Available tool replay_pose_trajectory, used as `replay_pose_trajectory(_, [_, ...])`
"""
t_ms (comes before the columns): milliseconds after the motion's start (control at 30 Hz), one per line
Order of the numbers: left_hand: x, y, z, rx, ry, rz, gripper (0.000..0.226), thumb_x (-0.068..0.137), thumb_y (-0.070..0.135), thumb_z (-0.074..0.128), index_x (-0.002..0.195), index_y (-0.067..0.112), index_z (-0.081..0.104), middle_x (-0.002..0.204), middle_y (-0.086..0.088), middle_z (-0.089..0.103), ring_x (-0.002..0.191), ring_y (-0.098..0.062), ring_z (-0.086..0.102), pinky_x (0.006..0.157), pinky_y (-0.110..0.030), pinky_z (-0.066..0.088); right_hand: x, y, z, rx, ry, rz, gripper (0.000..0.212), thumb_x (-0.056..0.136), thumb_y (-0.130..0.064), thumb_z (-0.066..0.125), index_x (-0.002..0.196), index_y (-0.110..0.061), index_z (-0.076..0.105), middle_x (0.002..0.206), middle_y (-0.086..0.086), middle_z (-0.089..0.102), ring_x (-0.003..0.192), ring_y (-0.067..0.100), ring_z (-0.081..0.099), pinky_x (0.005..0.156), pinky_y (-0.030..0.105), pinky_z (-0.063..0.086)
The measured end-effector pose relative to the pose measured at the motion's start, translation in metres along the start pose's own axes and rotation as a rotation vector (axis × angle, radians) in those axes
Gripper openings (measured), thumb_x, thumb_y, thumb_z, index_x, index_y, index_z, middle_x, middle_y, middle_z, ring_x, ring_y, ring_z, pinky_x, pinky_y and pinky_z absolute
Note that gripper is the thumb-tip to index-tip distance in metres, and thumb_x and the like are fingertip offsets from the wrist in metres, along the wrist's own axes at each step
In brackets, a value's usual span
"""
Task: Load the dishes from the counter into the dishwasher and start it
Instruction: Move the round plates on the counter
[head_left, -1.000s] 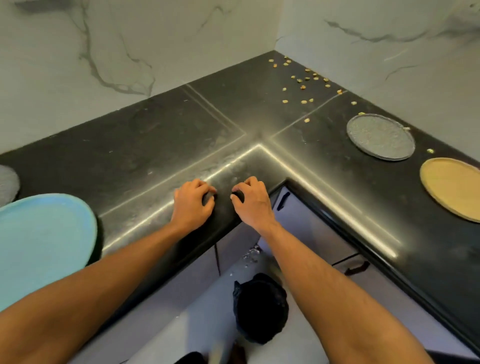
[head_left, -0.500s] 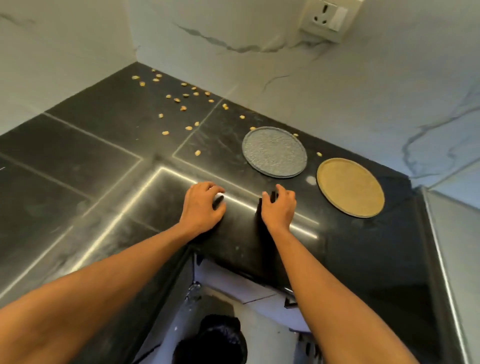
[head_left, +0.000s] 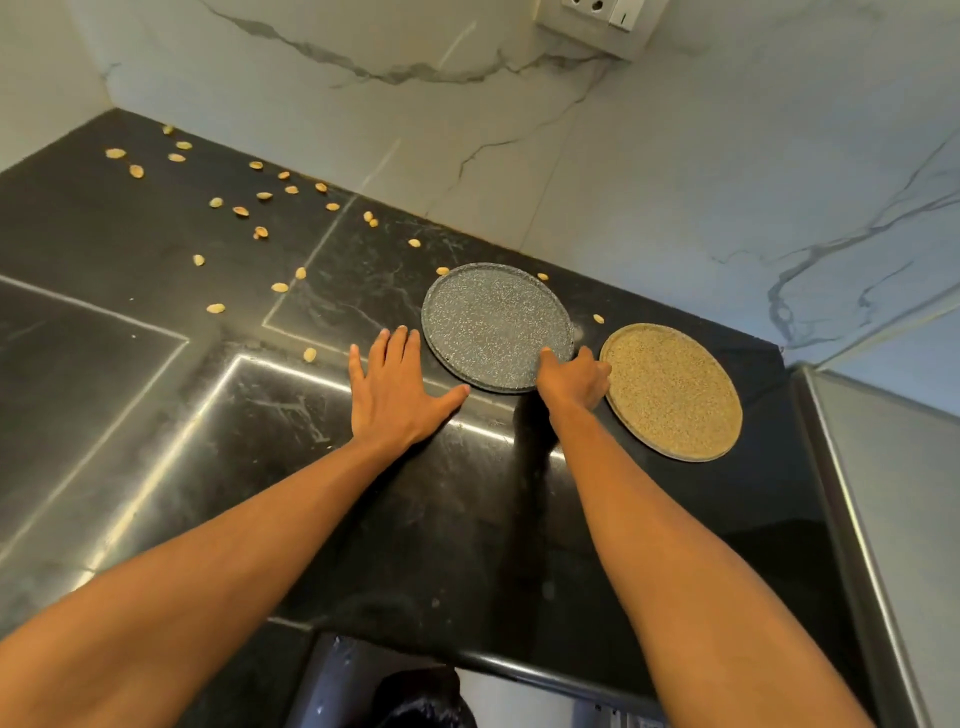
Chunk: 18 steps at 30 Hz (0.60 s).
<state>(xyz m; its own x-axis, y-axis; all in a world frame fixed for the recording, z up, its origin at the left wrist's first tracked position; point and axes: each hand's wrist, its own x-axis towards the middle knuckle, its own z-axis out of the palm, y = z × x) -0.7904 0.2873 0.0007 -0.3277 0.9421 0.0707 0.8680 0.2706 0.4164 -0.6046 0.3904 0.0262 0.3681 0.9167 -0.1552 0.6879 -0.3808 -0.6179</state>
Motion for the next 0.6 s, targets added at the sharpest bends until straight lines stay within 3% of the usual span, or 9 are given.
replay_pose_trajectory(233, [0.003, -0.001, 0.003, 0.068, -0.005, 0.028, 0.102, 0.077, 0.090, 0.026, 0.154, 0.022, 0.026, 0.163, -0.001, 0.017, 0.151, -0.024, 0.005, 0.119, -0.058, 0.001, 0.006, -0.006, 0.000, 0.066, -0.029, 0.075, 0.057, 0.090, -0.034, 0.068, 0.143, -0.022, 0.050, 0.142, 0.008, 0.041, 0.130, 0.030, 0.042, 0.105, 0.046, 0.044])
replay_pose_trajectory(367, [0.004, 0.000, 0.001, 0.064, -0.008, 0.012, 0.104, 0.076, 0.091, 0.028, 0.153, 0.021, 0.029, 0.163, -0.002, 0.019, 0.151, -0.023, 0.006, 0.119, -0.058, 0.003, 0.011, -0.007, -0.011, 0.352, -0.095, 0.158, 0.029, 0.084, -0.004, 0.067, 0.104, -0.023, 0.069, 0.115, 0.005, 0.063, 0.104, 0.025, 0.061, 0.067, 0.032, 0.053])
replay_pose_trajectory(433, [0.003, 0.000, 0.000, 0.062, -0.017, 0.009, 0.104, 0.075, 0.091, 0.028, 0.153, 0.022, 0.030, 0.163, -0.002, 0.020, 0.151, -0.024, 0.007, 0.119, -0.058, 0.003, 0.007, -0.006, -0.021, 0.547, -0.172, 0.184, 0.040, 0.084, 0.008, 0.062, 0.117, -0.015, 0.065, 0.102, 0.002, 0.064, 0.100, 0.021, 0.061, 0.073, 0.034, 0.055])
replay_pose_trajectory(500, [0.000, 0.000, -0.002, 0.060, -0.026, 0.021, 0.101, 0.075, 0.091, 0.030, 0.151, 0.025, 0.032, 0.162, -0.004, 0.021, 0.151, -0.025, 0.008, 0.119, -0.058, 0.003, -0.001, -0.005, -0.031, 0.741, -0.230, 0.224, 0.055, 0.085, 0.013, 0.059, 0.132, -0.016, 0.055, 0.115, 0.004, 0.063, 0.106, 0.021, 0.060, 0.072, 0.032, 0.053])
replay_pose_trajectory(600, [0.001, -0.004, -0.004, 0.026, -0.030, 0.037, 0.092, 0.075, 0.088, 0.038, 0.148, 0.032, 0.037, 0.161, -0.005, 0.024, 0.150, -0.026, 0.011, 0.119, -0.058, 0.003, -0.021, -0.002, -0.038, 0.958, -0.308, 0.322, 0.054, 0.088, 0.013, 0.053, 0.132, -0.018, 0.054, 0.122, 0.009, 0.063, 0.110, 0.027, 0.063, 0.067, 0.033, 0.055])
